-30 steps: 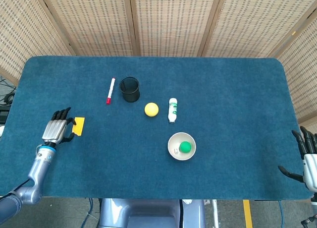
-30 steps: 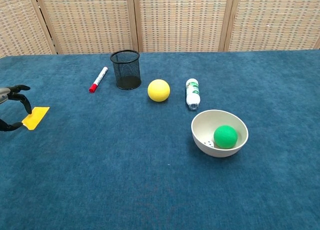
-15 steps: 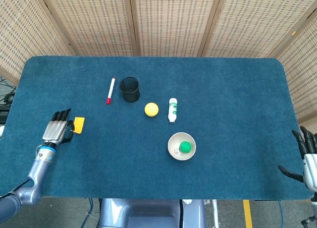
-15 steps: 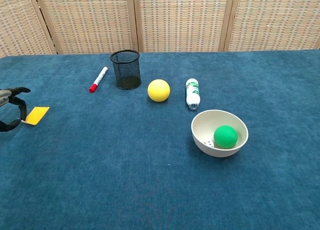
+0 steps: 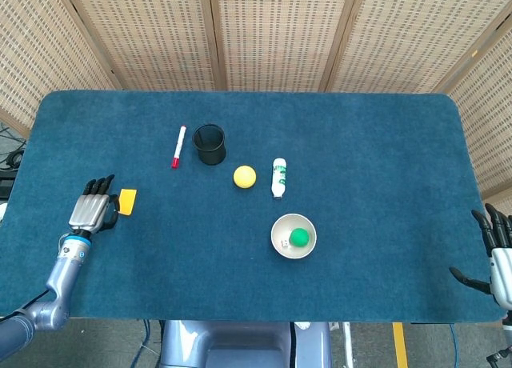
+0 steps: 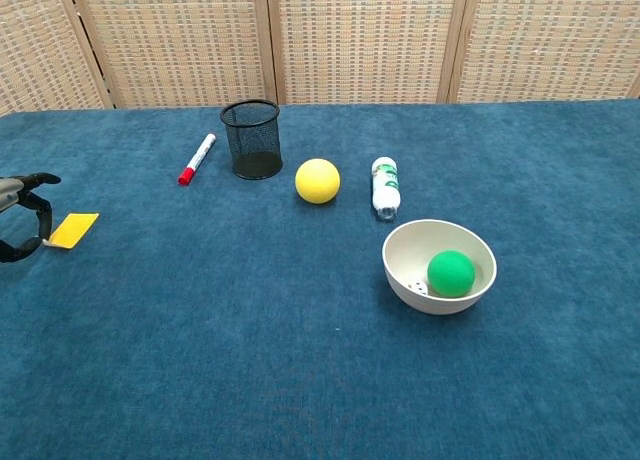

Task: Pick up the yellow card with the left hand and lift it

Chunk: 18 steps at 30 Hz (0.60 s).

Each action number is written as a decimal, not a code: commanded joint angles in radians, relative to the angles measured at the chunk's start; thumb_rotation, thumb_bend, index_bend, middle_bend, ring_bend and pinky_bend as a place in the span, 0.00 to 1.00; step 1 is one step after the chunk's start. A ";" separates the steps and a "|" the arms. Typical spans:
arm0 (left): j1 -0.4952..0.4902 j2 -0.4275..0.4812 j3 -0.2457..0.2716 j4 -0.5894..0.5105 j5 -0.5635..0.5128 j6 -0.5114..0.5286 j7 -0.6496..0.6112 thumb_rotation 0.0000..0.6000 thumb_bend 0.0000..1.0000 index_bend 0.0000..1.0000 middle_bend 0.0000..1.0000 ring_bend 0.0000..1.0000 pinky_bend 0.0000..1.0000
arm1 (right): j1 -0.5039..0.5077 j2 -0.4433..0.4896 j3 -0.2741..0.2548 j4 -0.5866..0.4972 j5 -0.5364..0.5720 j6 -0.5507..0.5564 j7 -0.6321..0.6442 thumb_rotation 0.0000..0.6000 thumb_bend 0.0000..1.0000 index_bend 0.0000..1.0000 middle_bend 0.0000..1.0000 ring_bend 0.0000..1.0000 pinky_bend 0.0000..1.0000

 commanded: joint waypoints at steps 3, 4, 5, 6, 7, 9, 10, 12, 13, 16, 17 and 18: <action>-0.002 0.000 -0.009 -0.001 0.000 0.013 -0.010 1.00 0.52 0.80 0.00 0.00 0.00 | 0.000 -0.001 -0.001 0.000 -0.002 0.001 0.000 1.00 0.00 0.05 0.00 0.00 0.00; -0.004 0.001 -0.014 -0.002 0.001 0.016 -0.016 1.00 0.52 0.81 0.00 0.00 0.00 | 0.000 -0.001 -0.001 0.001 -0.002 0.000 0.000 1.00 0.00 0.05 0.00 0.00 0.00; -0.010 0.003 -0.023 -0.004 0.003 0.024 -0.025 1.00 0.52 0.81 0.00 0.00 0.00 | 0.000 -0.002 -0.002 0.001 -0.002 -0.001 0.000 1.00 0.00 0.05 0.00 0.00 0.00; -0.015 0.006 -0.031 -0.006 0.005 0.031 -0.029 1.00 0.52 0.82 0.00 0.00 0.00 | 0.001 -0.002 -0.002 0.001 -0.003 -0.001 -0.001 1.00 0.00 0.05 0.00 0.00 0.00; -0.025 0.011 -0.045 -0.009 0.007 0.041 -0.032 1.00 0.52 0.82 0.00 0.00 0.00 | 0.001 -0.003 -0.003 0.002 -0.003 -0.003 -0.002 1.00 0.00 0.05 0.00 0.00 0.00; -0.046 0.023 -0.078 -0.019 0.001 0.055 -0.032 1.00 0.52 0.82 0.00 0.00 0.00 | 0.002 -0.004 -0.003 0.001 -0.003 -0.004 -0.004 1.00 0.00 0.05 0.00 0.00 0.00; -0.056 0.028 -0.091 -0.024 -0.002 0.058 -0.031 1.00 0.52 0.82 0.00 0.00 0.00 | 0.002 -0.004 -0.003 0.001 -0.003 -0.004 -0.005 1.00 0.00 0.05 0.00 0.00 0.00; -0.083 0.040 -0.130 -0.036 -0.013 0.071 -0.023 1.00 0.52 0.82 0.00 0.00 0.00 | 0.003 -0.005 -0.003 0.001 -0.002 -0.005 -0.008 1.00 0.00 0.05 0.00 0.00 0.00; -0.102 0.046 -0.155 -0.042 -0.022 0.075 -0.017 1.00 0.51 0.82 0.00 0.00 0.00 | 0.003 -0.005 -0.003 0.001 -0.002 -0.005 -0.009 1.00 0.00 0.05 0.00 0.00 0.00; -0.140 0.059 -0.206 -0.060 -0.048 0.073 -0.010 1.00 0.51 0.82 0.00 0.00 0.00 | 0.003 -0.007 -0.002 0.002 0.001 -0.007 -0.012 1.00 0.00 0.05 0.00 0.00 0.00; -0.157 0.066 -0.228 -0.069 -0.063 0.069 -0.001 1.00 0.51 0.82 0.00 0.00 0.00 | 0.004 -0.007 -0.002 0.002 0.003 -0.007 -0.013 1.00 0.00 0.05 0.00 0.00 0.00; -0.167 0.071 -0.242 -0.076 -0.076 0.067 0.007 1.00 0.51 0.82 0.00 0.00 0.00 | 0.004 -0.007 -0.001 0.002 0.003 -0.007 -0.013 1.00 0.00 0.05 0.00 0.00 0.00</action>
